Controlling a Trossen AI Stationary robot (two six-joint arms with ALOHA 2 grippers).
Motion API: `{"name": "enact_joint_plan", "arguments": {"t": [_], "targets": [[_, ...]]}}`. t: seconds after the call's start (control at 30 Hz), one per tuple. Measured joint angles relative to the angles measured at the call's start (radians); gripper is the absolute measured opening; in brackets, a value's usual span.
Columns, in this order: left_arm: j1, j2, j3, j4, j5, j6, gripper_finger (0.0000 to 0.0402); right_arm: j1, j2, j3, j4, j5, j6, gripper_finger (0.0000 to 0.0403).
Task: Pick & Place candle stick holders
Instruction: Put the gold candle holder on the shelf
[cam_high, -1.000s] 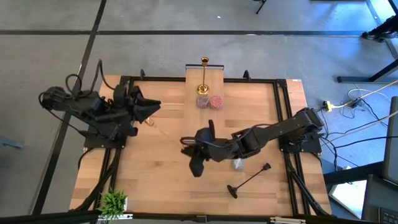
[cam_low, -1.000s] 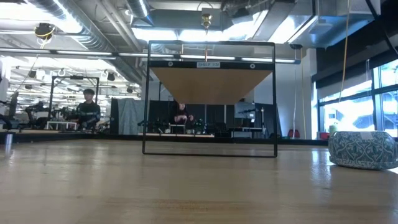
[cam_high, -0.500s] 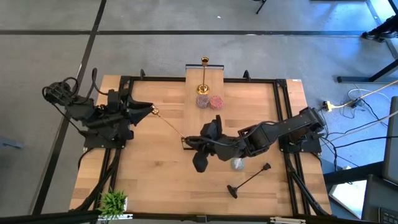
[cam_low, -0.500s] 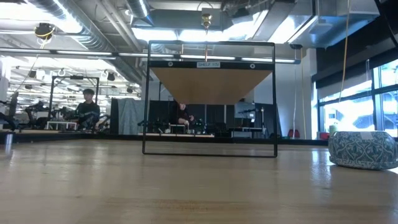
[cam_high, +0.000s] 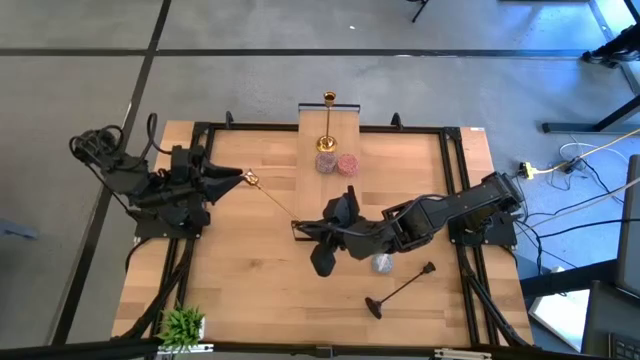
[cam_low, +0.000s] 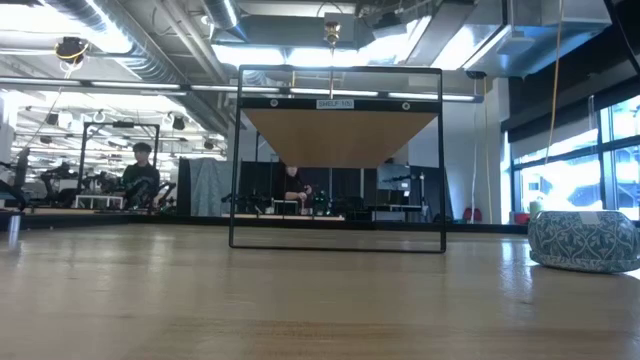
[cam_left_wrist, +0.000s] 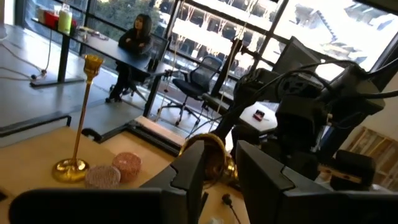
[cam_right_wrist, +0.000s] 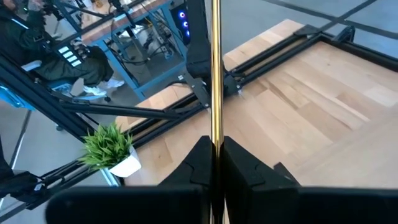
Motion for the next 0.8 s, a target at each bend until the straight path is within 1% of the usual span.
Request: {"name": "enact_joint_plan", "arguments": {"t": [0.13, 0.27, 0.43, 0.5, 0.57, 0.63, 0.7, 0.8], "targets": [[-0.026, -0.023, 0.000, -0.079, -0.004, -0.080, 0.0089, 0.002, 0.000, 0.000, -0.044, 0.022, 0.034, 0.0015], [-0.051, -0.039, 0.000, -0.187, -0.003, -0.192, 0.0095, 0.004, -0.006, 0.000, -0.069, 0.036, 0.049, 0.0015], [-0.068, -0.031, 0.000, -0.331, 0.040, -0.364, 0.0139, 0.006, -0.027, 0.000, -0.078, 0.065, 0.049, 0.0015], [-0.068, -0.018, 0.000, -0.348, 0.067, -0.401, 0.0164, 0.006, -0.045, 0.000, -0.087, 0.083, 0.048, 0.0015], [-0.068, 0.002, 0.000, -0.342, 0.067, -0.412, 0.0189, 0.006, -0.060, 0.000, -0.083, 0.099, 0.030, 0.0015], [-0.068, 0.026, 0.000, -0.322, 0.030, -0.407, 0.0212, 0.006, -0.071, 0.000, -0.083, 0.116, 0.016, 0.0015], [-0.067, 0.052, 0.000, -0.311, -0.031, -0.388, 0.0230, 0.006, -0.079, 0.000, -0.075, 0.131, 0.002, 0.0015], [-0.066, 0.091, 0.000, -0.287, -0.140, -0.372, 0.0244, 0.006, -0.083, 0.000, -0.036, 0.152, -0.023, 0.0015]]}}
